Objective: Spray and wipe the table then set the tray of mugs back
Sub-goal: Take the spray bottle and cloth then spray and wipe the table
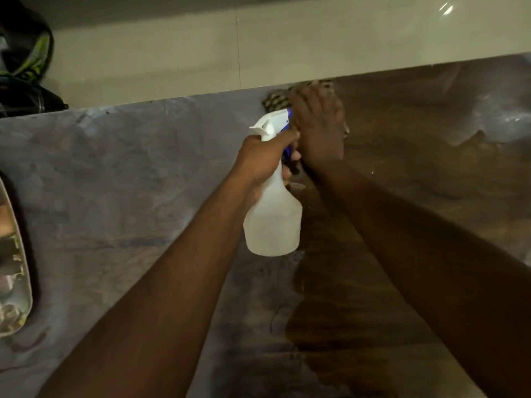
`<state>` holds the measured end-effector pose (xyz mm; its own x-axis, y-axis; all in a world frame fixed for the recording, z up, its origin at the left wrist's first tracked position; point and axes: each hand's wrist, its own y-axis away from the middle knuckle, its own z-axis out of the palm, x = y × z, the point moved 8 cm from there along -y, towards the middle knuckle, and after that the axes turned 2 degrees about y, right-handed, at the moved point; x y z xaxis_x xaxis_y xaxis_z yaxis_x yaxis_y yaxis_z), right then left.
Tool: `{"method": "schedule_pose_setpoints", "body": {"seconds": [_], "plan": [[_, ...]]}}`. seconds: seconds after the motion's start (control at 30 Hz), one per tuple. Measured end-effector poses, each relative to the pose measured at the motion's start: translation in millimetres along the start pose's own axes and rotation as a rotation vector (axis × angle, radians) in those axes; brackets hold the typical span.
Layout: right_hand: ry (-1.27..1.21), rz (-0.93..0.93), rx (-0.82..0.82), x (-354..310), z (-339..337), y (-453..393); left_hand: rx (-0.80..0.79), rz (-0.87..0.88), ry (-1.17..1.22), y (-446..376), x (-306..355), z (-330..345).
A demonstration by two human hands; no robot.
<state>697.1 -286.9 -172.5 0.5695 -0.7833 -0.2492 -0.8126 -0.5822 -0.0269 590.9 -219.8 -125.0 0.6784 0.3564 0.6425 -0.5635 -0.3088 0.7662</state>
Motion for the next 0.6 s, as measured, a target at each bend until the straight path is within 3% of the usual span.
{"method": "schedule_pose_setpoints", "body": {"seconds": [0.1,0.13,0.17,0.27,0.33,0.4,0.47,0.53,0.6], "plan": [[0.001,-0.587,-0.120,-22,-1,34,0.036,0.031,0.037,6,-1,-14],[0.024,-0.636,-0.123,-11,-4,35,0.046,0.033,0.042,6,-5,-22],[0.050,-0.560,-0.123,3,-6,28,0.037,0.037,0.040,7,-9,-28],[0.080,0.068,-0.031,38,-10,-5,-0.044,0.035,0.027,12,-20,-31],[0.080,0.219,0.026,10,-4,-11,-0.013,0.031,0.056,18,-26,-28],[-0.017,-0.004,0.026,-38,6,-4,0.064,0.003,0.114,25,-34,-30],[-0.042,-0.417,-0.109,-73,21,34,0.074,-0.029,0.152,32,-42,-34],[-0.054,-0.734,-0.206,-67,15,66,0.062,-0.033,0.139,42,-49,-41],[-0.023,-0.752,-0.169,-36,3,68,0.101,-0.023,0.121,52,-59,-54]]}}
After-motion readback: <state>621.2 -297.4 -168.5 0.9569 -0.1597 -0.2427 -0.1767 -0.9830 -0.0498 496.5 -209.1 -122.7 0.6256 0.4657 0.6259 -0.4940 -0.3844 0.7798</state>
